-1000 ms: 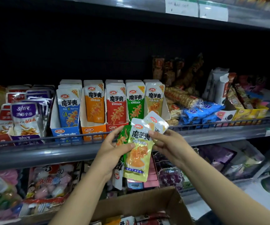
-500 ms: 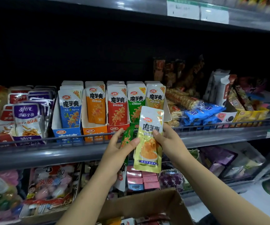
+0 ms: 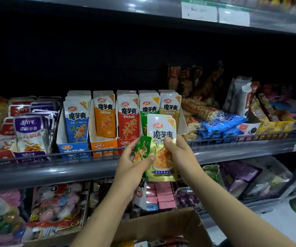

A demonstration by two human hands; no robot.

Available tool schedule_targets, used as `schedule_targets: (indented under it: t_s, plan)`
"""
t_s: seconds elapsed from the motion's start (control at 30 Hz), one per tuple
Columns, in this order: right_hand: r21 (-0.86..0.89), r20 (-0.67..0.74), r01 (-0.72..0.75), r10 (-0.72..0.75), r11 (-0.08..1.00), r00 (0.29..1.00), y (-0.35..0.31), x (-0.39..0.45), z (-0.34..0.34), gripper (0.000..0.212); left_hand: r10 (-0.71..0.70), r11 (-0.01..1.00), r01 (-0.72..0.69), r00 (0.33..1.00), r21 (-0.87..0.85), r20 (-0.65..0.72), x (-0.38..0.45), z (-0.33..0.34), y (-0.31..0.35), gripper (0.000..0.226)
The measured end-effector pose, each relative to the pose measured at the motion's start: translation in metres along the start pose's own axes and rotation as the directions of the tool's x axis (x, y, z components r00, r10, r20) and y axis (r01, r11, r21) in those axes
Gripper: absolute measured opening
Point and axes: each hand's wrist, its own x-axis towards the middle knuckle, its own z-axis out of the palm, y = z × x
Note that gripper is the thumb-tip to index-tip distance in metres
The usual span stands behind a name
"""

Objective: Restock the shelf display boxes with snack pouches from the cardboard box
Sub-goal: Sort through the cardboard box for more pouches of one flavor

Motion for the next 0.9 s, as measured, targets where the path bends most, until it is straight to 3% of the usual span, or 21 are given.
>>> schedule_targets:
  t_s: [0.17, 0.33, 0.57, 0.7, 0.9]
  plan:
    - [0.091, 0.088, -0.033, 0.025, 0.995, 0.996, -0.005, 0.014, -0.012, 0.025, 0.028, 0.996, -0.027, 1.0, 0.083, -0.013, 0.005, 0.001, 0.002, 0.062]
    - [0.051, -0.041, 0.085, -0.083, 0.995, 0.996, -0.023, 0.033, -0.032, 0.018, 0.057, 0.984, -0.055, 0.998, 0.169, -0.003, 0.007, 0.0, 0.008, 0.072]
    - [0.169, -0.166, 0.207, -0.179, 0.964, 0.97, -0.056, 0.085, -0.05, 0.026, 0.101, 0.946, -0.105, 0.994, 0.308, 0.029, 0.017, 0.005, 0.016, 0.081]
    - [-0.034, -0.168, 0.232, -0.235, 0.972, 0.958, -0.064, 0.113, -0.049, 0.035, 0.151, 0.915, -0.145, 0.988, 0.376, 0.013, 0.028, 0.007, 0.014, 0.078]
    - [-0.226, -0.037, 0.112, -0.124, 0.968, 0.992, -0.052, 0.137, -0.045, 0.04, 0.139, 0.919, -0.127, 0.99, 0.374, -0.005, 0.035, 0.006, 0.013, 0.065]
